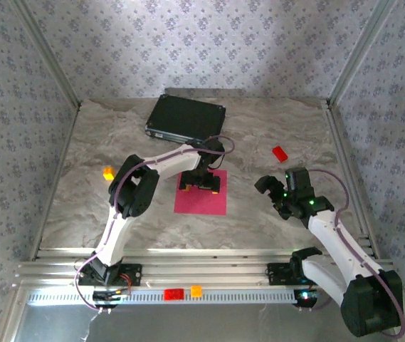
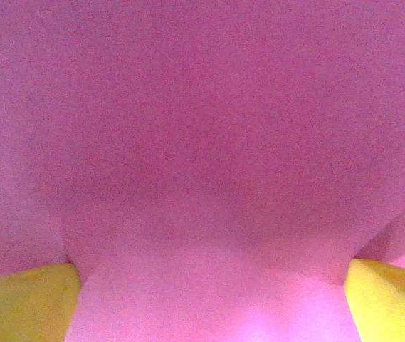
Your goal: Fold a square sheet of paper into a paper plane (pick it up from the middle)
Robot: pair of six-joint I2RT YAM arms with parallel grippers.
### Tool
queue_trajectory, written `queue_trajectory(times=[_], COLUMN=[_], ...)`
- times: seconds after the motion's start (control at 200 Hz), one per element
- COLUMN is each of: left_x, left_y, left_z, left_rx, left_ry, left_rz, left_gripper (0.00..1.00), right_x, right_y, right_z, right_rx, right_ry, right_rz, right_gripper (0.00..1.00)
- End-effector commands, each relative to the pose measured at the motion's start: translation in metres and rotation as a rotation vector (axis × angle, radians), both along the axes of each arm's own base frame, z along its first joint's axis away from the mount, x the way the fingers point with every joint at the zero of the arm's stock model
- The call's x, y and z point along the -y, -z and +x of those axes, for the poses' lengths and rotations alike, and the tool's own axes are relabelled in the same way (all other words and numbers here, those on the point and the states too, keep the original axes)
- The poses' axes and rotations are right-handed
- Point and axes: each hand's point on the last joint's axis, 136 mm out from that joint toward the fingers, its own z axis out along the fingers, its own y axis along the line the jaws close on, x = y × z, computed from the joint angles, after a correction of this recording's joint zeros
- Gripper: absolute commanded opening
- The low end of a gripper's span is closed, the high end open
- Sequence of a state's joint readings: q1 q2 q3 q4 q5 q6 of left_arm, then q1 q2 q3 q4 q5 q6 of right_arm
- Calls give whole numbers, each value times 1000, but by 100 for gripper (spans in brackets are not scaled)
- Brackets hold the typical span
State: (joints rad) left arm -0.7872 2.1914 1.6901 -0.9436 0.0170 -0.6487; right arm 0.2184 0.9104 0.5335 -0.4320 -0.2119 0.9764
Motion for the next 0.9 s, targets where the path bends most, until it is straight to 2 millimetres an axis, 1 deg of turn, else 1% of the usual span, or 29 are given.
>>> queue_trajectory(times=[0.0,0.13,0.24,0.41,0.565,0.775,0.895], left_x=[-11,-10,-9,-4,-5,-5,-3], left_y=[51,49,46,33,25,22,15], left_z=[-35,-34,-33,-27,-21,-20,-18], left_rx=[-177,-174,-167,-130,-93,-82,-63], left_ry=[13,16,20,26,25,20,18], left_rz=[56,52,46,23,27,21,1], left_gripper=[93,93,90,89,89,82,77], right_x=[5,5,5,5,5,6,7], right_y=[4,3,2,2,2,3,3], right_z=[-5,-5,-5,-5,-5,-7,-9], right_rx=[-20,-21,-20,-18,-18,-23,-23], right_ry=[23,24,26,25,28,30,33], right_rz=[-17,-18,-18,-17,-18,-20,-24], right_gripper=[99,99,99,99,99,99,99])
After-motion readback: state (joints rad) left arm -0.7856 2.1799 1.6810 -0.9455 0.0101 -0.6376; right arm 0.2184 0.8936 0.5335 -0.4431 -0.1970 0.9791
